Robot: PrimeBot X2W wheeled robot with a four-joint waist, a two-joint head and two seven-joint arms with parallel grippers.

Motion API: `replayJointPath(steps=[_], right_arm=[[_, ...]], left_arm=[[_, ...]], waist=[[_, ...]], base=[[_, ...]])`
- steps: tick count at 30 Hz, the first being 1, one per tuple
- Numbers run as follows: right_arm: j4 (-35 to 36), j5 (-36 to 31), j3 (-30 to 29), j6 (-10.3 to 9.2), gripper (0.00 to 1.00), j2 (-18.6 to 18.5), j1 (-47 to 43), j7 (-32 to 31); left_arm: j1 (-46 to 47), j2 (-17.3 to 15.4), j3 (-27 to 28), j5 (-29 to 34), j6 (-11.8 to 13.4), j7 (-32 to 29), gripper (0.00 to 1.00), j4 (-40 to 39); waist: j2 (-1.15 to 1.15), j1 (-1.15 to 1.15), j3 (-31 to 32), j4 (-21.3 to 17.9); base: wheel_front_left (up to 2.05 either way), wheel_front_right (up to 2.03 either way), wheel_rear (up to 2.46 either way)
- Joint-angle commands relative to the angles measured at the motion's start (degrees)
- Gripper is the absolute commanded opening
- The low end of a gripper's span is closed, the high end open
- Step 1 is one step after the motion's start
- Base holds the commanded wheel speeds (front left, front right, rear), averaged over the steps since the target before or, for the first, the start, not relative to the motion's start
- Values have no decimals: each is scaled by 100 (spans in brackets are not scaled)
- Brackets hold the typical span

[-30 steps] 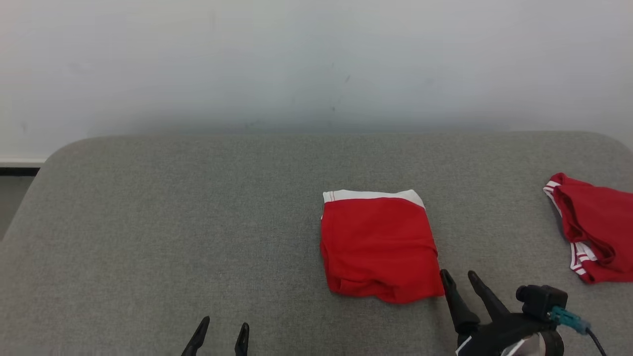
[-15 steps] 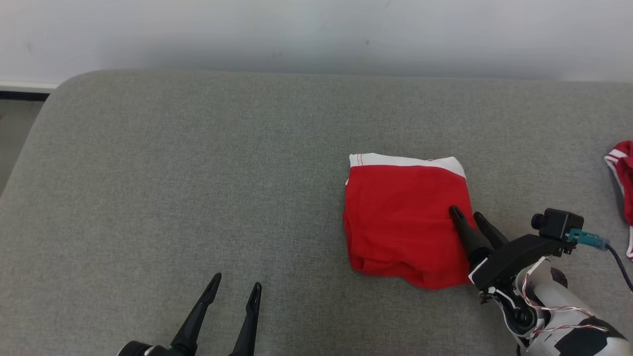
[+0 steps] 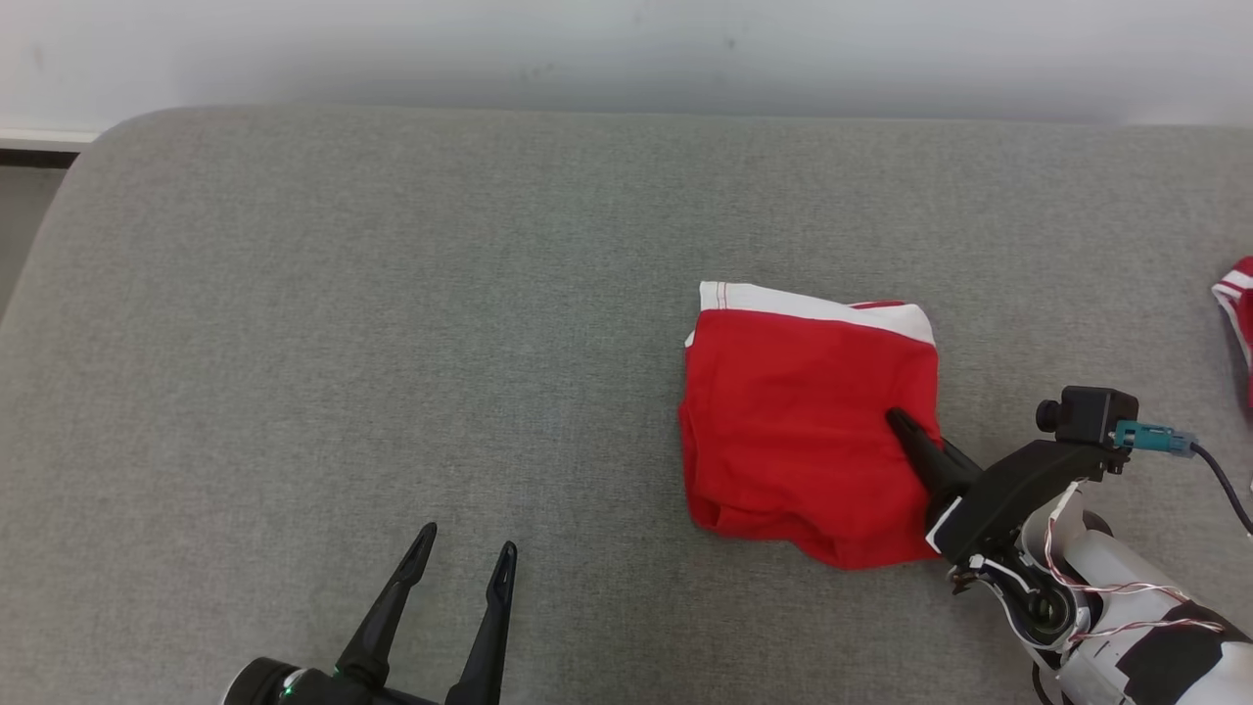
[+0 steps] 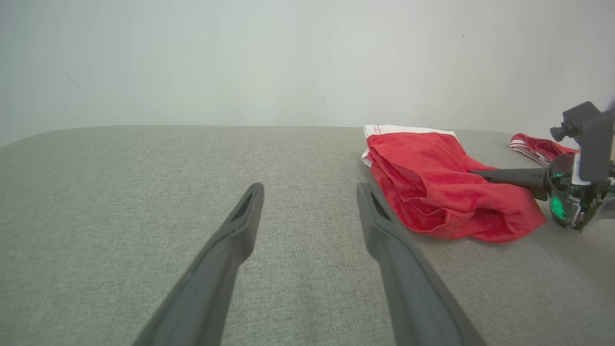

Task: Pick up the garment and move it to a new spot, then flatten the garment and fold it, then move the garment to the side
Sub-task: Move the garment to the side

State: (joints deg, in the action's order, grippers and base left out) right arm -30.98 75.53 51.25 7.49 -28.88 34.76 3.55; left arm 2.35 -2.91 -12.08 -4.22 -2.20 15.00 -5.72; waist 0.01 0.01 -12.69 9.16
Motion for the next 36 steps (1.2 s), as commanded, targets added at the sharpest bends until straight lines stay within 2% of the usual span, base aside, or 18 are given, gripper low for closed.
replayJointPath(steps=[1, 8, 18, 20, 25, 36], right_arm=[[32, 76, 89, -1, 0, -99, 48, 32], [249, 72, 321, -1, 0, -367, 237, 128], [566, -137, 824, -1, 0, -959, 789, -16], [651, -205, 960, -1, 0, -1105, 1040, -91], [733, -271, 1109, -1, 0, -1346, 1457, -133], [828, -502, 1342, -1, 0, -1898, 2245, 69]], left_arm=[[-10, 0, 21, 47, -4, 18, 100, -8], [-38, 0, 80, 98, -49, 17, 100, -46], [52, -31, 179, 249, -173, 18, 100, -146], [81, -82, 203, 268, -218, 18, 100, -205], [200, -150, 195, 250, -305, 18, 100, -263], [632, -308, 132, 235, -423, 18, 100, -420]], waist=[[-1, -1, 14, -88], [-1, -1, 10, -384], [-1, -1, -146, -1146], [-1, -1, -278, -1421], [-1, -1, -544, -1781], [-1, -1, -1189, -2238]], base=[[0, 0, 0], [0, 0, 0], [0, 0, 0], [0, 0, 0], [0, 0, 0], [0, 0, 0]])
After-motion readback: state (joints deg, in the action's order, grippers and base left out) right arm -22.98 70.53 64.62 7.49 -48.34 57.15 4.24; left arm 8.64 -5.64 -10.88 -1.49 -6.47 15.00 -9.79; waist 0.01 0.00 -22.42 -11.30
